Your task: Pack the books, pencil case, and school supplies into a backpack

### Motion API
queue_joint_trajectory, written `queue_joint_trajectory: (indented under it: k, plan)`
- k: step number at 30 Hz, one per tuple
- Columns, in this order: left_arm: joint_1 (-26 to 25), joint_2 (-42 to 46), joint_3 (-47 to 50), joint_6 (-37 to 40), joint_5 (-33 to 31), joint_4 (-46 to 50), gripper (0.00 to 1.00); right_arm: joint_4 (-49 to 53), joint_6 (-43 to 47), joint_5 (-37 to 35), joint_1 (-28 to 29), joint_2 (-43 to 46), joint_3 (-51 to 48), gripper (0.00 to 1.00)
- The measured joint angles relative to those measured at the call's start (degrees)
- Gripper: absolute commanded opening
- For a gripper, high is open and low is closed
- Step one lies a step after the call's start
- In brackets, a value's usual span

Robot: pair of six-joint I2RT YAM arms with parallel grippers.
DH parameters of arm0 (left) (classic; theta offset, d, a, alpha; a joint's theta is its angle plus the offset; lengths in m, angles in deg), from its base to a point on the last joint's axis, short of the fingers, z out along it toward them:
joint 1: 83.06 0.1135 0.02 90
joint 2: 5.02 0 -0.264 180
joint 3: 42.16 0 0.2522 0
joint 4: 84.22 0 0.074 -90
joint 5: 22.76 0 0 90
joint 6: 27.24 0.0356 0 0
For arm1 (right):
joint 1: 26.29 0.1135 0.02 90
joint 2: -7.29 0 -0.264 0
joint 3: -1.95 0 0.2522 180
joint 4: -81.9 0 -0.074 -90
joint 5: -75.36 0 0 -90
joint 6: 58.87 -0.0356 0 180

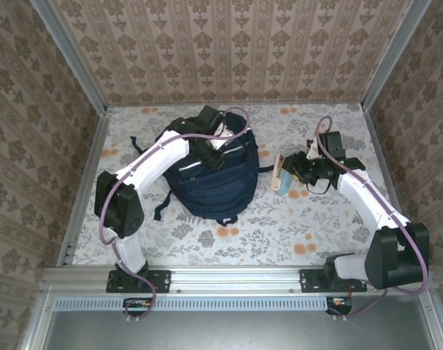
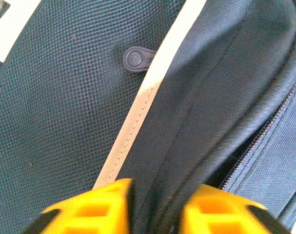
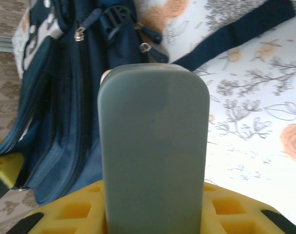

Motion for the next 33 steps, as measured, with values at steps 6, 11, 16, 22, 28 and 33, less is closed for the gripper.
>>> queue_joint_trajectory:
  k: [6,11,16,22,28,33]
  plan:
    - [-0.48,1.33,0.07,0.61,-0.66,-1.4,0.04,-7.19,-5.75,4.24,4.24,0.0,-0.02,0.35]
    - [-2.78,6.23,2.49,1.27,-4.22,-6.51,0.04,-14.47,-12.2,6.16,9.92,-0.22,-0.02,0.35]
    - [-6.14,9.42,5.31,1.4,-7.15,-11.67,0.02,-19.43,-18.97,6.49,14.47,-3.72,1.49,0.34]
    - [-7.48,9.75,6.27,-0.98,-8.48,-14.69,0.02,-22.49,-26.43,5.75,15.56,-8.98,2.32,0.33]
    - [-7.58,9.75,6.36,-2.54,-7.63,-15.08,0.02,-25.81,-32.41,2.95,16.7,-12.5,2.34,0.33]
    - [-7.5,9.75,6.36,-3.61,-6.73,-15.28,0.02,-31.19,-36.92,-1.25,18.4,-16.52,4.04,0.34]
